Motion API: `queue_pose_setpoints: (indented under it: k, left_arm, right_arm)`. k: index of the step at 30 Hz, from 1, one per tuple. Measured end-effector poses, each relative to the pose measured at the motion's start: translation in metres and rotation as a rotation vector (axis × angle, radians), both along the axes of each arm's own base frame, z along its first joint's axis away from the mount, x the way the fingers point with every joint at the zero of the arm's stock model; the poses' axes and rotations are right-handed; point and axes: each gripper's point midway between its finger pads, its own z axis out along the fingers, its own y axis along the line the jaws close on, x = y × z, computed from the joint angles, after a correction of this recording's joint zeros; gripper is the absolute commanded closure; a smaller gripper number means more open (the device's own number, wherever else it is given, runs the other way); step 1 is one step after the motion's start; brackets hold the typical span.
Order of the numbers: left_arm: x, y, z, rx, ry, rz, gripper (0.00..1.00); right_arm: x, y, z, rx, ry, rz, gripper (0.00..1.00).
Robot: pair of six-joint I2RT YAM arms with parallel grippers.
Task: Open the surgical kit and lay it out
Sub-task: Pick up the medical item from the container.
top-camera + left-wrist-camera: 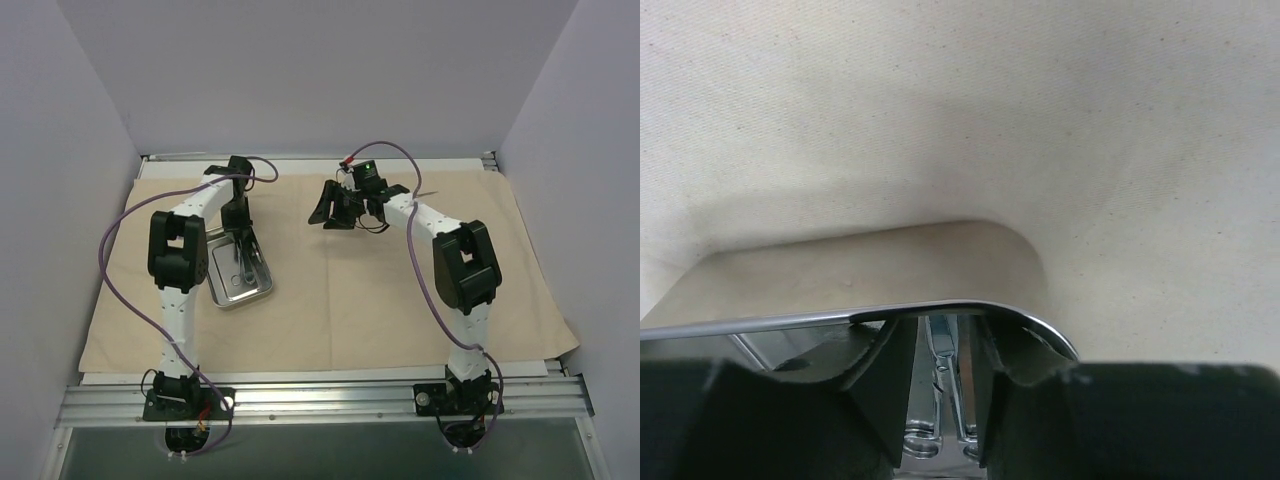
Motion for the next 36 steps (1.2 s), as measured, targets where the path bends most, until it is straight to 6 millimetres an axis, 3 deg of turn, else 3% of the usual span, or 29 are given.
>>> queue_pose_setpoints:
  k: [1,7,17,28,36]
  left_arm:
    - [0.001,0.0,0.0,-0.001,-0.004,0.003,0.76]
    - [0.004,0.0,0.0,0.0,-0.018,0.015,0.97]
    - [0.002,0.001,0.004,0.007,-0.014,-0.009,0.98]
    - [0.002,0.002,0.057,-0.008,-0.102,-0.044,0.98]
    - [-0.003,-0.002,0.063,-0.035,-0.105,-0.066,0.98]
  right_arm:
    - [0.0,0.0,0.0,0.0,0.0,0.001,0.48]
    - [0.001,-0.002,0.0,0.001,-0.002,0.001,0.48]
    - [-0.002,0.0,-0.001,-0.005,0.003,0.009,0.48]
    - [-0.006,0.014,0.009,0.003,-0.018,0.041,0.48]
    - [-0.004,0.03,0.011,0.028,-0.04,0.084,0.48]
